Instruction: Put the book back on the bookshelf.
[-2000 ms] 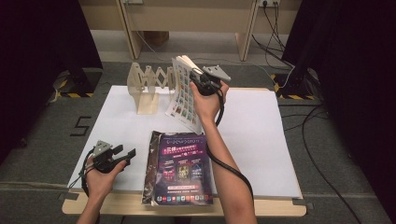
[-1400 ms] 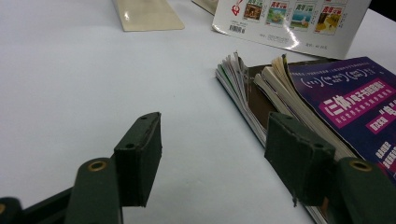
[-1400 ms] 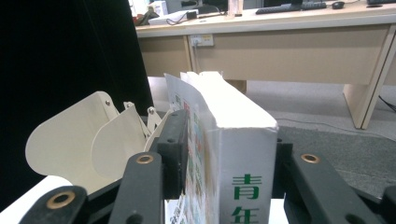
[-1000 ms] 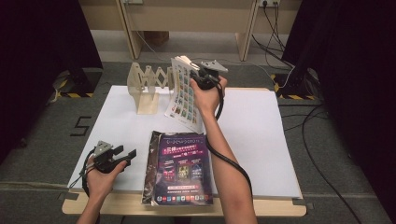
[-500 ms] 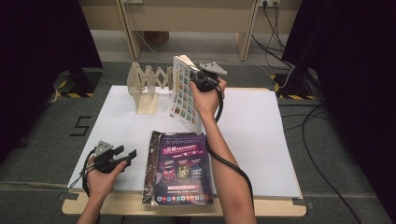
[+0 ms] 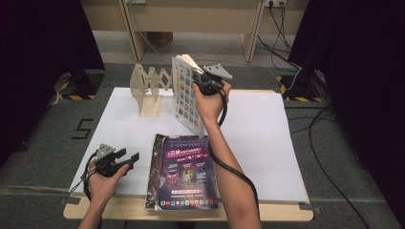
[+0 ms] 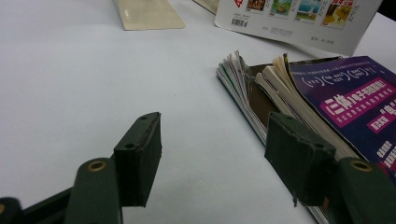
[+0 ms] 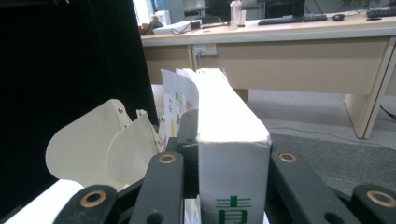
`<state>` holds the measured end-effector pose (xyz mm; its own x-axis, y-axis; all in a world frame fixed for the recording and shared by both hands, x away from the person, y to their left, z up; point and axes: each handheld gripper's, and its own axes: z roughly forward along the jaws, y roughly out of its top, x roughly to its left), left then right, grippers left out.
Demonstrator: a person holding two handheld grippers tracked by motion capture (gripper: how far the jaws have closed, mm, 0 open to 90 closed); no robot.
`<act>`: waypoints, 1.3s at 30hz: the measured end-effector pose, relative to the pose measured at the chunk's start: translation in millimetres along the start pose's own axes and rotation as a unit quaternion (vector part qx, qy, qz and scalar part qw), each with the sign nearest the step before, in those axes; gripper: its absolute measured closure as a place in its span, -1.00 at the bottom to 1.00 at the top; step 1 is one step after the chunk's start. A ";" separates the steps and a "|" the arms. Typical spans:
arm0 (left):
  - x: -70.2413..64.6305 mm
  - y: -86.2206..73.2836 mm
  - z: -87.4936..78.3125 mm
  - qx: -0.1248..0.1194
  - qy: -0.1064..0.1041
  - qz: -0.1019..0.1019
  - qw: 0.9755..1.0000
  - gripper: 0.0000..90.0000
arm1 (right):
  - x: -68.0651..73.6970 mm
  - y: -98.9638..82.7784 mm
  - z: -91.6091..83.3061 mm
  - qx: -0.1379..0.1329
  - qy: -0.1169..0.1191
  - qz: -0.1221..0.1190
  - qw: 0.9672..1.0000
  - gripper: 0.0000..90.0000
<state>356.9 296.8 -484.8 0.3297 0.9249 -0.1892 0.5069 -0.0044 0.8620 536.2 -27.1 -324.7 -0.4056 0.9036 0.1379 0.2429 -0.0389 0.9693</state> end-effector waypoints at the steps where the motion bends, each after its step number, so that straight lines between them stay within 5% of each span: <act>1: -0.1 0.0 0.0 0.000 0.000 0.000 1.000 -0.21 | 0.2 1.2 -0.9 -0.003 0.002 0.003 1.000 0.66; 12: 0.1 0.1 -0.1 0.000 -0.001 -0.001 1.000 -0.21 | 8.8 8.3 -0.6 -0.033 -0.007 -0.001 0.999 0.66; 39: -0.2 -0.8 -0.2 0.004 -0.002 0.000 1.000 -0.21 | 14.4 16.8 14.9 -0.054 -0.015 0.006 0.998 0.66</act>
<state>356.3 296.7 -485.4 0.3324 0.9234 -0.1918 0.5137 -0.0067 0.8580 547.5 -8.4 -309.5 -0.3764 0.9151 0.1446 0.1503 -0.0937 0.9842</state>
